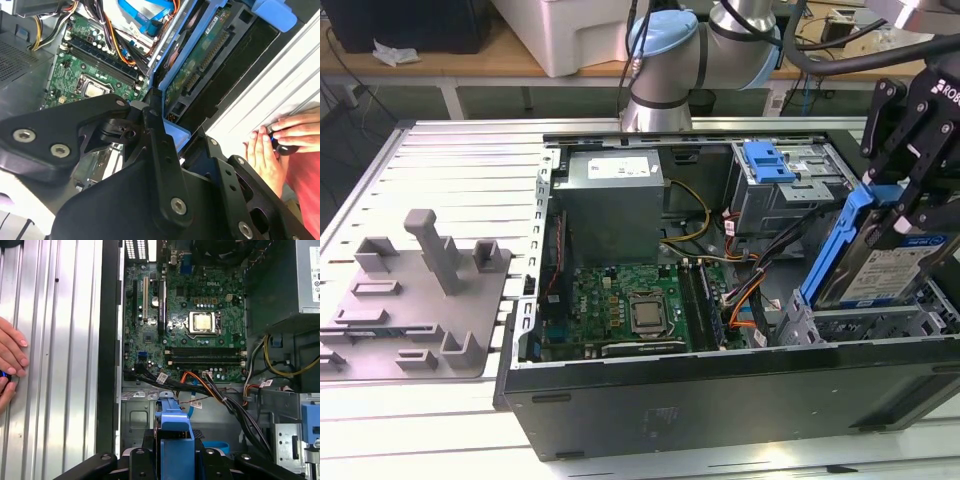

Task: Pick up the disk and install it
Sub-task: 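Insert the disk into the insertion slot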

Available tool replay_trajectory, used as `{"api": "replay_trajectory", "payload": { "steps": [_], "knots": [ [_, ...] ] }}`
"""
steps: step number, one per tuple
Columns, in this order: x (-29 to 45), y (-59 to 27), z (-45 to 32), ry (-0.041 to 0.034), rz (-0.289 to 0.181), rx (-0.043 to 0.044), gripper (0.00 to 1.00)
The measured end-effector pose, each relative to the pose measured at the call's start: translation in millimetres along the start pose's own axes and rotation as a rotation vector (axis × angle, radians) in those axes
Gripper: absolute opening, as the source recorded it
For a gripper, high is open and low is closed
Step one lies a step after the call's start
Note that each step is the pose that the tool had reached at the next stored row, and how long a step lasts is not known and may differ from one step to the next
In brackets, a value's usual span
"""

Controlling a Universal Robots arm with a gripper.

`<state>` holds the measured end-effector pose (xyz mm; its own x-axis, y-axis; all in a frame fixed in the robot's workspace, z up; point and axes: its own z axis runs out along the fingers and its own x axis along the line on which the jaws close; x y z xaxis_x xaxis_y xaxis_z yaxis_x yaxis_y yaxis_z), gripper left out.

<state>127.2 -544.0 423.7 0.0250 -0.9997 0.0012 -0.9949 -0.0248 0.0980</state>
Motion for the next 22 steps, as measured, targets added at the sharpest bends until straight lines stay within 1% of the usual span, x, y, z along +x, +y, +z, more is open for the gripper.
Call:
{"api": "replay_trajectory", "payload": {
  "steps": [16,22],
  "knots": [
    [0.1,-0.6,6.5,0.0,0.0,0.0,0.37],
    [0.3,-1.0,10.1,0.0,0.0,0.0,0.37]
  ]
}}
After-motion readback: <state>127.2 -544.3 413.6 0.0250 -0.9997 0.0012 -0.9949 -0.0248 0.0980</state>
